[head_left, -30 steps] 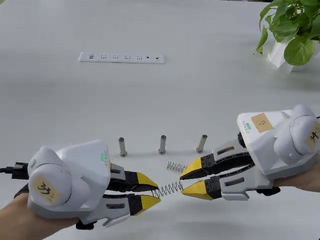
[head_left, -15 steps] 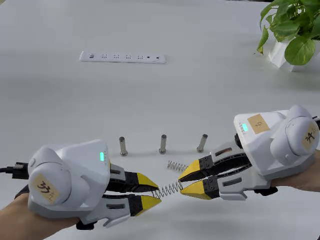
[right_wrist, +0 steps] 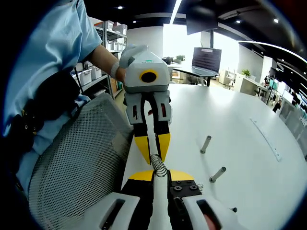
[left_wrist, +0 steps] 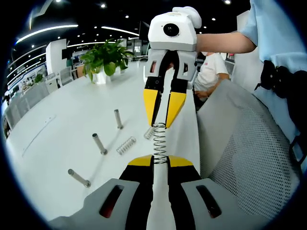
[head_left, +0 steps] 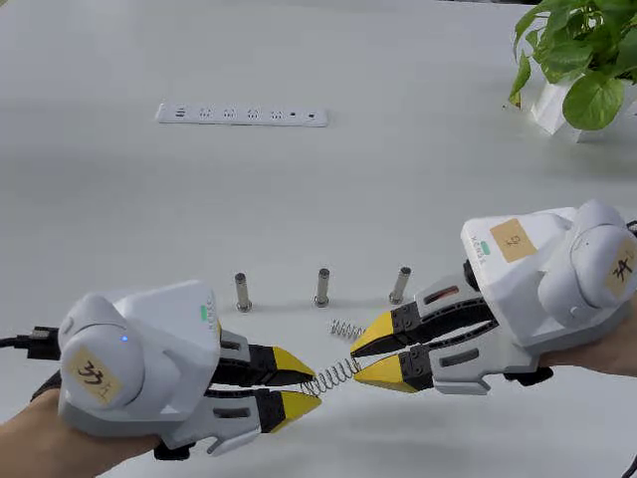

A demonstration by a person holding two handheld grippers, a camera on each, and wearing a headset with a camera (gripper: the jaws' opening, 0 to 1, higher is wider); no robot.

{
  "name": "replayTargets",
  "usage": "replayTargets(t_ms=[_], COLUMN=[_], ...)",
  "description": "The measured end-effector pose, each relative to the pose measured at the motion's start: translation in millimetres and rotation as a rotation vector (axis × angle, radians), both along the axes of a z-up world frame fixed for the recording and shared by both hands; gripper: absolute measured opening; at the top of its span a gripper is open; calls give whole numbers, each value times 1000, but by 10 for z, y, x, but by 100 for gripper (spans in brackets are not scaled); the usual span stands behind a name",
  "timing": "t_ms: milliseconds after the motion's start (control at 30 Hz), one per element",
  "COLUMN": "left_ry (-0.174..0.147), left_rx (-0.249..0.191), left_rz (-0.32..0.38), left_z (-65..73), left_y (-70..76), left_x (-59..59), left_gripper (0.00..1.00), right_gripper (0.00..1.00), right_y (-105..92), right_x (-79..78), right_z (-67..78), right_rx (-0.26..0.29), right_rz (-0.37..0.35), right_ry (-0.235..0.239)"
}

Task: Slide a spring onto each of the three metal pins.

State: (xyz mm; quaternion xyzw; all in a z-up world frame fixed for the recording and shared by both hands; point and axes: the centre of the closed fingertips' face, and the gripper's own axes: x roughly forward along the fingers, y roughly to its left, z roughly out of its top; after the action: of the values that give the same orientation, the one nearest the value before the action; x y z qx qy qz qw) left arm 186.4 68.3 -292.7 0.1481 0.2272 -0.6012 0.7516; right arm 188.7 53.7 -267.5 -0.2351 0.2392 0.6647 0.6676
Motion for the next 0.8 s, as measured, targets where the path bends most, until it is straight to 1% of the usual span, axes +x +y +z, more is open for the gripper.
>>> replayTargets(t_ms=[133,267,333,467,633,800], left_ry=[8,23,25,30,33,36], left_rx=[-9,-28,-33,-41,-54,-69], left_rz=[8,24,29,37,55,63], left_z=[5,18,23,30,32,39], left_y=[-9,-24,-30,-50,-67,-100], left_x=[13,30,37,42,47,25], left_gripper=[7,7,7,7,7,7], right_gripper=[6,6,6,6,6,6], right_y=[34,66,77,81,51,16], right_x=[7,13,17,10,15,1], right_z=[63,121,140,155,142,138], right_rx=[1,-3,-3,-27,-46,-57], right_rz=[12,29,34,61,67,70], right_ry=[-24,-51,-61,-103,-116,-119])
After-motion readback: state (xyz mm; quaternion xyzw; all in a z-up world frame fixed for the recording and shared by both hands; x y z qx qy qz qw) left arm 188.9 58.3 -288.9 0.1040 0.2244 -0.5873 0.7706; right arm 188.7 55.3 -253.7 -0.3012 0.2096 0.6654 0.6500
